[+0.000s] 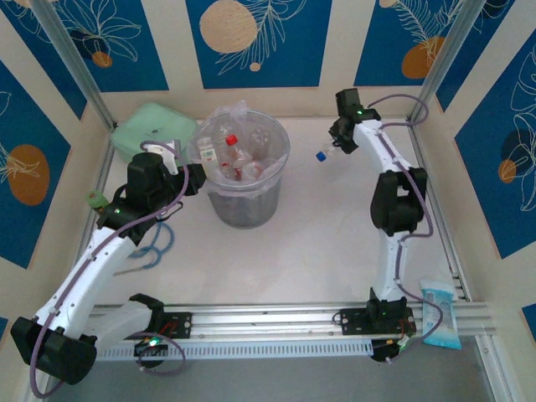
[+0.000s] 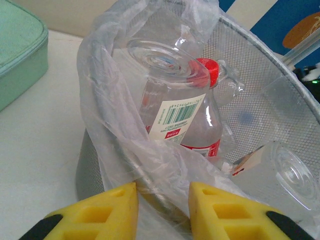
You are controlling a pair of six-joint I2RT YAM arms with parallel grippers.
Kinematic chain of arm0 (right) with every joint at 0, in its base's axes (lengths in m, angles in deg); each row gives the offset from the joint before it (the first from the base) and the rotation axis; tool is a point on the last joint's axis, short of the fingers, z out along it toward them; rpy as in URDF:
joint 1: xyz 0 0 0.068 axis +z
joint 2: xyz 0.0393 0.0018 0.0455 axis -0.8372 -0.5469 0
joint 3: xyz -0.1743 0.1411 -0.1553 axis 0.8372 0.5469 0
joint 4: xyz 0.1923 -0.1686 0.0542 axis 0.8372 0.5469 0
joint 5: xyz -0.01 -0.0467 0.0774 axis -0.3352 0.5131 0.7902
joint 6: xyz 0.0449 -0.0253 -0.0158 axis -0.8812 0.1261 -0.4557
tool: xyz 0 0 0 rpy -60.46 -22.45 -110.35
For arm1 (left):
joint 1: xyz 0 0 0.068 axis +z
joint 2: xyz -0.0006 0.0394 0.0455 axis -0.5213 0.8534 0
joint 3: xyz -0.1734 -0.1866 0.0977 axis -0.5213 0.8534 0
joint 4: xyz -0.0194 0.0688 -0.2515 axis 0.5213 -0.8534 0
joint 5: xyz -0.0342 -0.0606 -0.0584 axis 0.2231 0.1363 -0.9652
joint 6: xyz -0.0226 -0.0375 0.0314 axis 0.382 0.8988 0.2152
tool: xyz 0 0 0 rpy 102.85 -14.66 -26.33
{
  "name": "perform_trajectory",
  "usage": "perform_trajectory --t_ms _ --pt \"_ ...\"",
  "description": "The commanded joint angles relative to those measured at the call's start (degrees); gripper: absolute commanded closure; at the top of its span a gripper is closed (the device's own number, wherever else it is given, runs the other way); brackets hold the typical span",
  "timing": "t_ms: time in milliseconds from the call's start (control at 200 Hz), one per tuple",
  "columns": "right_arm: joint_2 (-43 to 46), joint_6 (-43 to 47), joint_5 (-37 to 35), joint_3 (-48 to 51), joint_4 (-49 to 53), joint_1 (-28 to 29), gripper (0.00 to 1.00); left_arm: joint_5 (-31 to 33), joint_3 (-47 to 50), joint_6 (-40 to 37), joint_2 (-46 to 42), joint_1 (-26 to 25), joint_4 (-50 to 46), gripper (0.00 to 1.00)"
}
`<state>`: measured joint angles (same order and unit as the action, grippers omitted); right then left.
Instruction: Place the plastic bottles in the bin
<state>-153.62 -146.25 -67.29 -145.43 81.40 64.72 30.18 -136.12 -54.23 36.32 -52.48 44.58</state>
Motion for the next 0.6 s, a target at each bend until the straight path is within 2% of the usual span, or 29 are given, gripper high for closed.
perform_trajectory --t_ms 0,105,210,380,460,595 --pt "9.50 10.44 1.56 5.27 -5.49 -1.27 0.76 -3.29 -0.46 -0.94 0.19 -0.06 -2.61 0.69" --pt "18.43 19.54 4.59 10.47 -7.99 -1.37 0.77 -3.44 0.77 -0.50 -0.03 -0.03 -1.66 0.70" --pt "26.87 27.58 13.82 14.75 -10.83 -1.31 0.77 -3.53 1.49 -0.94 0.25 -0.06 -0.80 0.69" --pt "34.98 30.43 28.14 12.84 -9.42 0.24 0.79 -2.60 2.85 -0.94 0.33 -0.03 -0.39 0.69" --pt "35.54 33.04 31.78 9.89 -8.63 4.70 0.78 -2.72 3.61 -0.49 -0.25 -0.03 0.35 0.69" --pt "30.27 40.01 29.53 0.70 -2.84 16.12 0.76 -3.12 3.70 -0.40 -0.38 -0.03 0.31 0.69"
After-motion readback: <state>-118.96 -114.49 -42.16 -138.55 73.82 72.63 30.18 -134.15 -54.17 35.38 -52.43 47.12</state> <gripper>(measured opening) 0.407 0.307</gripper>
